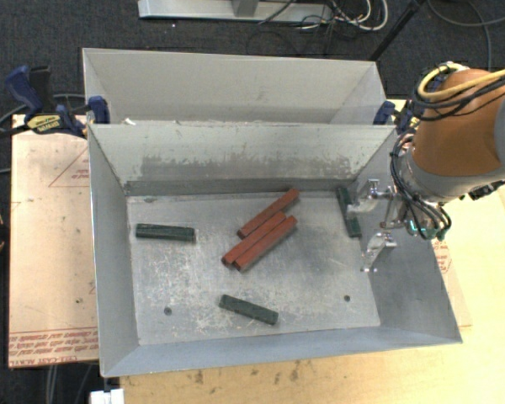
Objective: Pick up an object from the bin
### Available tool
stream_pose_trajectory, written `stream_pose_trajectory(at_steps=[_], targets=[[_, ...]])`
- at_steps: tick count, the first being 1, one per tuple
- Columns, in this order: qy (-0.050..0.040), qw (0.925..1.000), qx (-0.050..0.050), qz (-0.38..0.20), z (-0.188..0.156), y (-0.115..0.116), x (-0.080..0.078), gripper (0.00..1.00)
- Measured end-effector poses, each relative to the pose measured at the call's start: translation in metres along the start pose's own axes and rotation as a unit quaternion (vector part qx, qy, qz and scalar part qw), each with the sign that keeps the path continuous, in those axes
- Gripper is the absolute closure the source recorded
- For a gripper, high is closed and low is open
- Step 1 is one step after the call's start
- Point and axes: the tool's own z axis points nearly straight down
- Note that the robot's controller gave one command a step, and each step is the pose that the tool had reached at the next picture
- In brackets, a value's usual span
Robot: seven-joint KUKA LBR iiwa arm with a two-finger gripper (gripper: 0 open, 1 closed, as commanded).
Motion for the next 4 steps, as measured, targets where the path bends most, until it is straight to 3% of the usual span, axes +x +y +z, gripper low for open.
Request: stream_pose_trajectory(at_steps=[1, 2, 3, 4], targets=[[-0.0038, 1.0, 0.001, -0.001, -0.005, 0.0, -0.002, 0.0], [-0.0021, 0.9989, -0.001, 0.047, -0.021, -0.02, -0.036, 0.0], [-0.0092, 0.9983, 0.001, 0.058, 0.018, -0.031, -0.054, 0.0], [-0.0067, 0.9983, 0.001, 0.057, 0.082, -0.017, -0.077, 0.0]])
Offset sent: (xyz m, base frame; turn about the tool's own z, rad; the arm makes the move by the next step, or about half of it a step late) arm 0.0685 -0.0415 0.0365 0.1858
